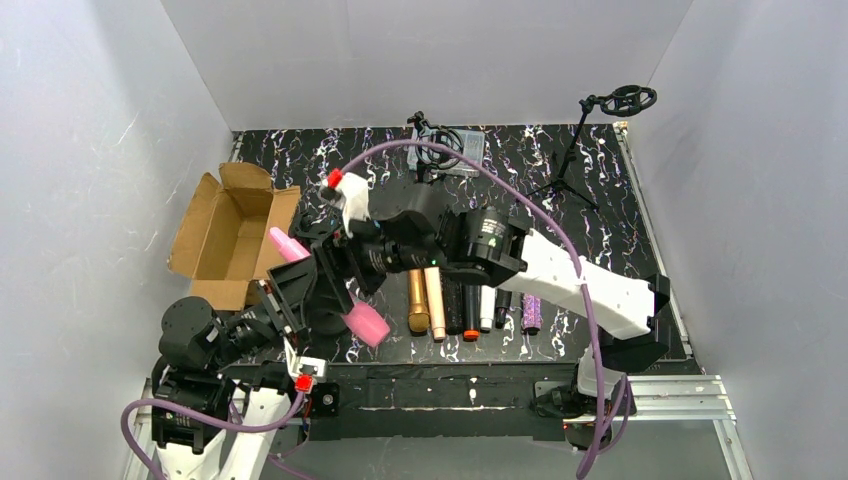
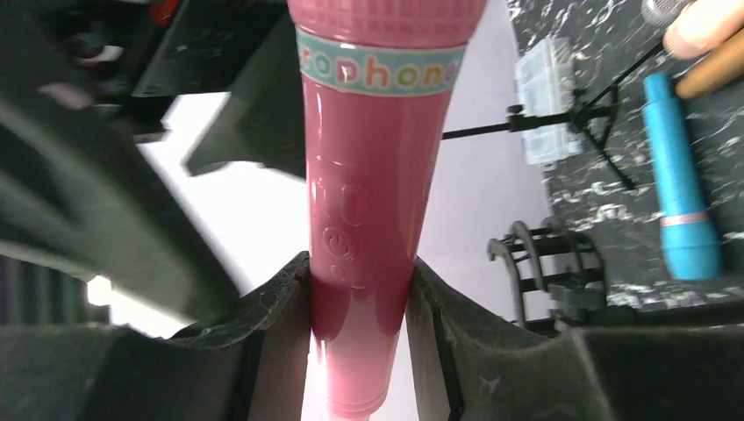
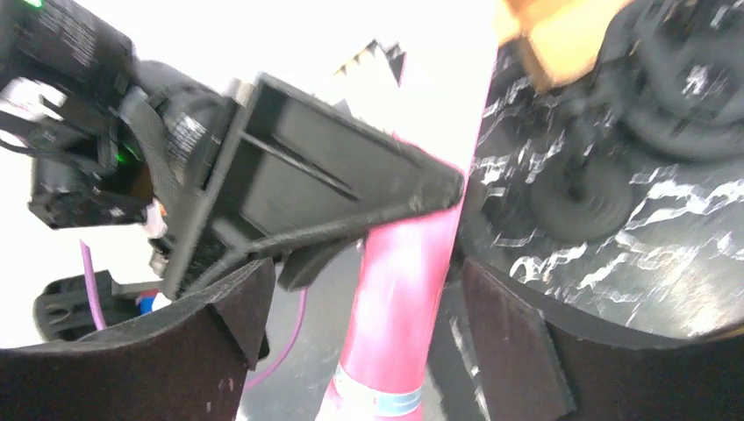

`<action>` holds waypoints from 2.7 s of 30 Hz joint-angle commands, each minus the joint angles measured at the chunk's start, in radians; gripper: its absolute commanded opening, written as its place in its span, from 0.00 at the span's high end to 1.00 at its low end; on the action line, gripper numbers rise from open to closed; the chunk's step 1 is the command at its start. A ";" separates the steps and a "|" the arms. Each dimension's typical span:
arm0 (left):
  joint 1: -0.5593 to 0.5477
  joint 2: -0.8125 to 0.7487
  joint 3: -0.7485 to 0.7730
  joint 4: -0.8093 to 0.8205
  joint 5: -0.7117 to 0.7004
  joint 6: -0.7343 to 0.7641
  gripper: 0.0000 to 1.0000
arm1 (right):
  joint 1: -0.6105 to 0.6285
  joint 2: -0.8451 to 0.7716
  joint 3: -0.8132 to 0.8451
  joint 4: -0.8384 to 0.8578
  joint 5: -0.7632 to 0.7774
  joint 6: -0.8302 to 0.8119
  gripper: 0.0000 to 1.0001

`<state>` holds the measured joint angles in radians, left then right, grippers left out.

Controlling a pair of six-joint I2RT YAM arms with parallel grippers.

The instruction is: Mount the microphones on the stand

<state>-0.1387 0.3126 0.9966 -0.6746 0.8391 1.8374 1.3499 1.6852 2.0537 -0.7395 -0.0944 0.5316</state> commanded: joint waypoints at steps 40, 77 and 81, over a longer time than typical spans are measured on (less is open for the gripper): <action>0.002 0.187 0.079 0.294 -0.075 -2.041 0.97 | -0.222 -0.071 -0.202 0.707 -0.377 -0.148 0.28; 0.002 0.155 0.059 -0.101 -0.648 -1.709 0.18 | -0.263 0.206 0.096 0.637 0.061 -0.420 0.99; 0.002 0.197 0.099 -0.099 -0.735 -1.733 0.36 | -0.277 0.221 0.097 0.607 0.041 -0.392 0.99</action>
<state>-0.1387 0.4580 1.0451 -0.7685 0.2115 0.1184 1.0878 1.9194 2.1296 -0.1951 -0.0376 0.1104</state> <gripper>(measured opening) 0.670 0.451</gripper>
